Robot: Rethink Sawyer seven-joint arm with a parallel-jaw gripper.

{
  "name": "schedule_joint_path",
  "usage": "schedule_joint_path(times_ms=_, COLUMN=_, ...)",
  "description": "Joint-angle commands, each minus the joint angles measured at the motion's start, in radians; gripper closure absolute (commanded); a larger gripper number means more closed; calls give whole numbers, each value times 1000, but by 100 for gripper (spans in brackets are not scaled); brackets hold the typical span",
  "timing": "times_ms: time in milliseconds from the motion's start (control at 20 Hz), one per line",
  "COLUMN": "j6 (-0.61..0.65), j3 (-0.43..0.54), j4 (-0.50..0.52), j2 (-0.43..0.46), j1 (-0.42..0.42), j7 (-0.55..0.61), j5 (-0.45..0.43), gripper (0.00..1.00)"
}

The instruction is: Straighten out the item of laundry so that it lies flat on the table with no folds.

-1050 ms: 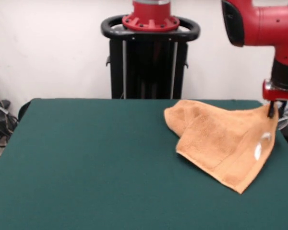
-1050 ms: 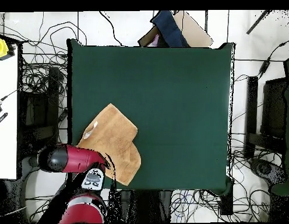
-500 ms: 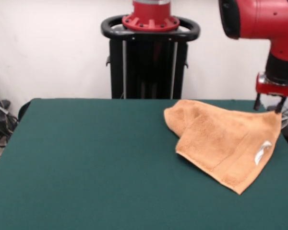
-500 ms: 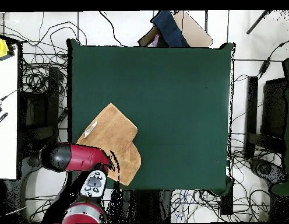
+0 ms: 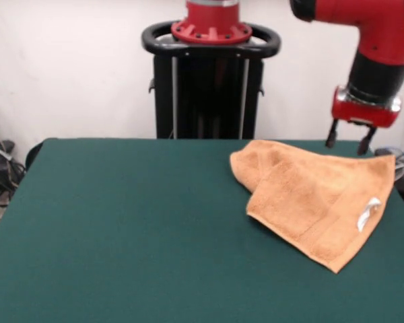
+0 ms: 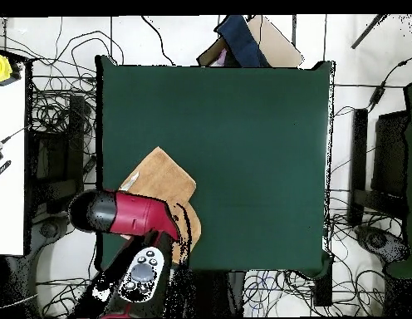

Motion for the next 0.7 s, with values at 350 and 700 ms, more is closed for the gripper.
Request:
schedule_joint_path(times_ms=350, j6=-352, j3=-25, j4=-13, j2=190, j1=-67, j7=124, j5=-125, gripper=0)
schedule_joint_path(times_ms=700, j6=-383, j3=65, j4=-9, j2=237, j1=-180, j7=72, j5=-193, gripper=0)
